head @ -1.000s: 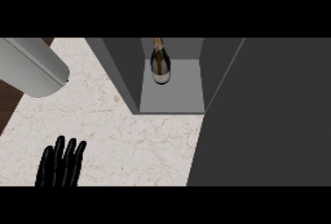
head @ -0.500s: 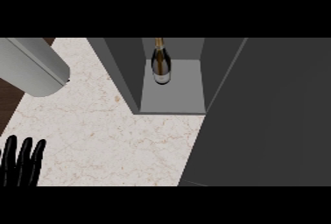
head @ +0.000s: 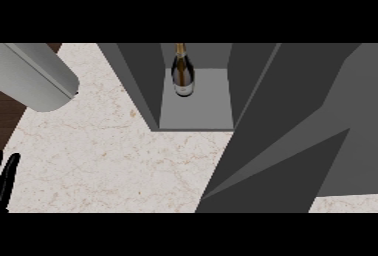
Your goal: Pick up the wine, place it into the cabinet and close the cabinet
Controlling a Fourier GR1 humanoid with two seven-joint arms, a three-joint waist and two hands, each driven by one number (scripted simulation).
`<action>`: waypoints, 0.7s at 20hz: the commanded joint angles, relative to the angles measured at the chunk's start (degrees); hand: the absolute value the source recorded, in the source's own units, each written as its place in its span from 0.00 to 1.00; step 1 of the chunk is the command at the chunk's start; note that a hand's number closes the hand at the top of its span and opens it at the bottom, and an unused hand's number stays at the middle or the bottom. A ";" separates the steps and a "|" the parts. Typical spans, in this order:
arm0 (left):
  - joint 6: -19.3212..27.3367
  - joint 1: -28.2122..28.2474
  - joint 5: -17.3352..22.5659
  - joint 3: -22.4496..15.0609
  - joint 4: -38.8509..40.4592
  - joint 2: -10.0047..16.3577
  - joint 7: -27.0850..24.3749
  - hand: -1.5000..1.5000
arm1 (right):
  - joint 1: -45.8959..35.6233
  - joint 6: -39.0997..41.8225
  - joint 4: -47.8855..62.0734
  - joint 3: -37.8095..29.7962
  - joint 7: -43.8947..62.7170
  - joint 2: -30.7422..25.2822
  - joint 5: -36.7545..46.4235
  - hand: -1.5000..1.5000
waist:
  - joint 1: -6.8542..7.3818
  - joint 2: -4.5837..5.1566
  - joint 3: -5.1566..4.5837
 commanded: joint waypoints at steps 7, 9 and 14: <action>-4.89 2.22 2.87 5.46 -0.27 1.37 2.16 0.00 | -13.83 -17.49 3.31 14.46 -1.28 0.85 10.55 1.00 | 1.01 -0.03 -0.07; -4.64 -0.31 3.65 6.64 0.23 2.17 4.49 0.00 | -14.81 -18.60 4.08 16.30 -1.46 0.78 11.73 1.00 | 0.40 0.05 -0.04; -6.05 -1.17 2.94 3.90 0.57 -0.55 4.62 0.00 | -24.23 -24.35 7.34 11.74 0.49 0.64 11.39 1.00 | 0.94 0.29 -0.08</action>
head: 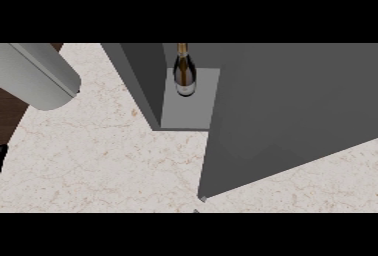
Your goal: Pick up the wine, place it into the cabinet and close the cabinet
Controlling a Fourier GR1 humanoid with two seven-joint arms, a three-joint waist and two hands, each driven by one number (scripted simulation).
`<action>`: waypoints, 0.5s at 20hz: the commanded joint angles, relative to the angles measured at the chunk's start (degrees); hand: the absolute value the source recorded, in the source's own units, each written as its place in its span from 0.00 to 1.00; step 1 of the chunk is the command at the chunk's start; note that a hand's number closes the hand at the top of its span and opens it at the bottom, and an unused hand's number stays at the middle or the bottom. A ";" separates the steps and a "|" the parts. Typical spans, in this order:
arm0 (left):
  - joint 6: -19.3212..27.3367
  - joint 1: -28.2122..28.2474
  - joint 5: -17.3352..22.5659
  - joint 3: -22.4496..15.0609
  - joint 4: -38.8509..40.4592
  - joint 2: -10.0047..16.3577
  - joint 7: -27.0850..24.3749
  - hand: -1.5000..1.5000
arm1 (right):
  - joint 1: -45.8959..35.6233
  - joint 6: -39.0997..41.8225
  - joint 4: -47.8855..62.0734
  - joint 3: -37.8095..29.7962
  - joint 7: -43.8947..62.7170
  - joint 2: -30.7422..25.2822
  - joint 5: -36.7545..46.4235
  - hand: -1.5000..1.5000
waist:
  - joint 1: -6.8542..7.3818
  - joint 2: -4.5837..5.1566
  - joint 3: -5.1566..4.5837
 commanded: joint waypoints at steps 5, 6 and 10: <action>-2.69 -1.62 1.71 1.65 0.34 -0.35 2.48 0.00 | -17.88 -8.29 8.11 1.99 3.84 6.92 -1.43 1.00 | 1.26 0.25 -0.05; 0.21 -3.18 2.31 1.00 -1.74 -0.33 4.93 0.00 | -18.88 -7.99 11.11 1.66 1.64 6.90 -3.65 1.00 | 1.42 0.51 0.03; 0.07 -3.23 1.15 -0.55 -1.03 -1.99 4.53 0.00 | -24.76 -10.81 13.79 -3.73 1.46 6.86 -8.91 1.00 | 2.00 0.75 -0.01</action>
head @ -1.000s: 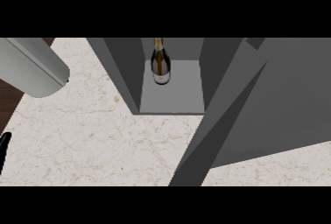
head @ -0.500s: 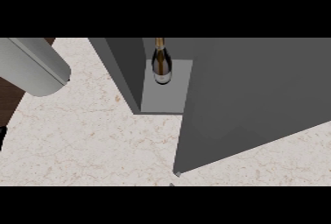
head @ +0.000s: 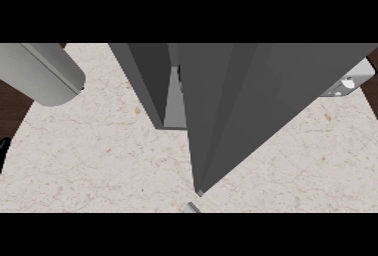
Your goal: Pick up the wine, place it into the cabinet and close the cabinet
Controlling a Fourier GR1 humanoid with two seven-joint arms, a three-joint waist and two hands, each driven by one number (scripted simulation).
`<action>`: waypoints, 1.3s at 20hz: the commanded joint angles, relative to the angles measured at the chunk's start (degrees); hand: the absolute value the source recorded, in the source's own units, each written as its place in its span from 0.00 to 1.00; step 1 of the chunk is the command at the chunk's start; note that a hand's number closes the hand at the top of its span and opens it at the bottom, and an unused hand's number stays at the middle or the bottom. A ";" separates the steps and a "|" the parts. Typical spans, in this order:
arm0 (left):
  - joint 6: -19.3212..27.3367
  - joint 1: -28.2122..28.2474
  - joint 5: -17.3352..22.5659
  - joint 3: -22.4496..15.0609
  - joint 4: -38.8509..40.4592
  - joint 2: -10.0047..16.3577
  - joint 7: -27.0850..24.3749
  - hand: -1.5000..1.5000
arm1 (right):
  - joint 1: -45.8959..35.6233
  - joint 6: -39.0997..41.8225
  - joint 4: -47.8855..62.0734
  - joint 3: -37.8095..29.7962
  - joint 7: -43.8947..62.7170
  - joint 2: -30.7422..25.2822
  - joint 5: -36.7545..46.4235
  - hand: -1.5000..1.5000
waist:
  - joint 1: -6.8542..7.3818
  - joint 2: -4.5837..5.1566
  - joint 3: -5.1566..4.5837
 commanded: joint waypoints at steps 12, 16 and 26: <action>1.17 -5.85 -1.44 1.26 3.17 -2.35 3.61 0.00 | -38.10 -3.90 38.45 -16.50 -8.16 10.45 -14.31 1.00 | -0.05 0.19 0.12; -0.26 -3.60 -1.78 0.46 2.55 -4.18 2.55 0.00 | -41.35 0.24 49.80 -17.89 -14.53 10.49 -9.97 1.00 | 0.19 0.23 0.11; -1.71 -4.87 -5.77 1.90 5.95 -7.08 2.98 0.00 | -42.03 9.15 66.37 -30.75 -24.99 10.40 -13.98 1.00 | -0.83 0.22 0.17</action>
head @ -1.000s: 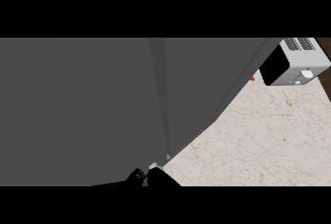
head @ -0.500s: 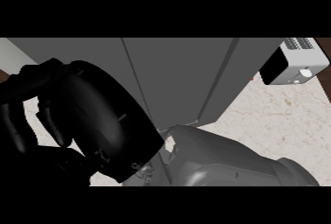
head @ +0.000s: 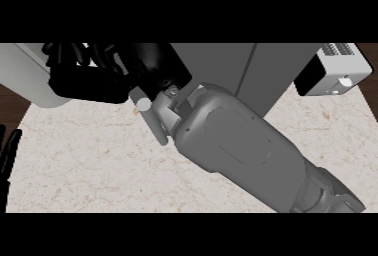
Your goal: Pick up the wine, place it into the cabinet and close the cabinet
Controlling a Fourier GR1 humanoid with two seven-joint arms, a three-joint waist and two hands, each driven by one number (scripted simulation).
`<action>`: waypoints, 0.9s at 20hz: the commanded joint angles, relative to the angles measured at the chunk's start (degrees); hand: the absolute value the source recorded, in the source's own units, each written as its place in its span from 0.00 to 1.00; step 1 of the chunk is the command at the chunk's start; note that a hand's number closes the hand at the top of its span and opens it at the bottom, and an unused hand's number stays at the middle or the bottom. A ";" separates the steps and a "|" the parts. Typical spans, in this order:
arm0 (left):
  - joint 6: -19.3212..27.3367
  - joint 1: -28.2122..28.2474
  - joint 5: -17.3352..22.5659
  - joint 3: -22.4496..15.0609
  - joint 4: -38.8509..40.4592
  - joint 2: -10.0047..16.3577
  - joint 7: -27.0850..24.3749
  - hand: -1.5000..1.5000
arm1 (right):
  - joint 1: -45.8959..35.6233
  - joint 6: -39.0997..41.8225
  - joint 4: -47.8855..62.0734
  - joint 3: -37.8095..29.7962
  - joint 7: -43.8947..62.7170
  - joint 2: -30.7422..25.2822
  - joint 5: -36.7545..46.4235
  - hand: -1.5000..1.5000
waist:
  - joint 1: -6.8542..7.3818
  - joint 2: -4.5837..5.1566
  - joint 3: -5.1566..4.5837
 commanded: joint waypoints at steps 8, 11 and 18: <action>-0.92 -1.59 -0.74 1.48 -0.47 -0.75 3.09 0.00 | -2.09 8.34 15.18 -8.16 -10.79 -3.62 -0.95 1.00 | -0.06 0.54 0.04; -1.29 -3.10 -0.74 2.03 1.32 -0.47 3.52 0.00 | 0.12 8.85 17.33 -5.95 -14.04 -4.41 1.63 1.00 | -0.23 0.84 0.01; 2.27 -3.20 -1.93 1.01 -2.26 -2.11 4.55 0.00 | -1.32 10.23 18.37 -7.63 -13.99 -6.77 2.03 1.00 | 0.27 0.56 0.06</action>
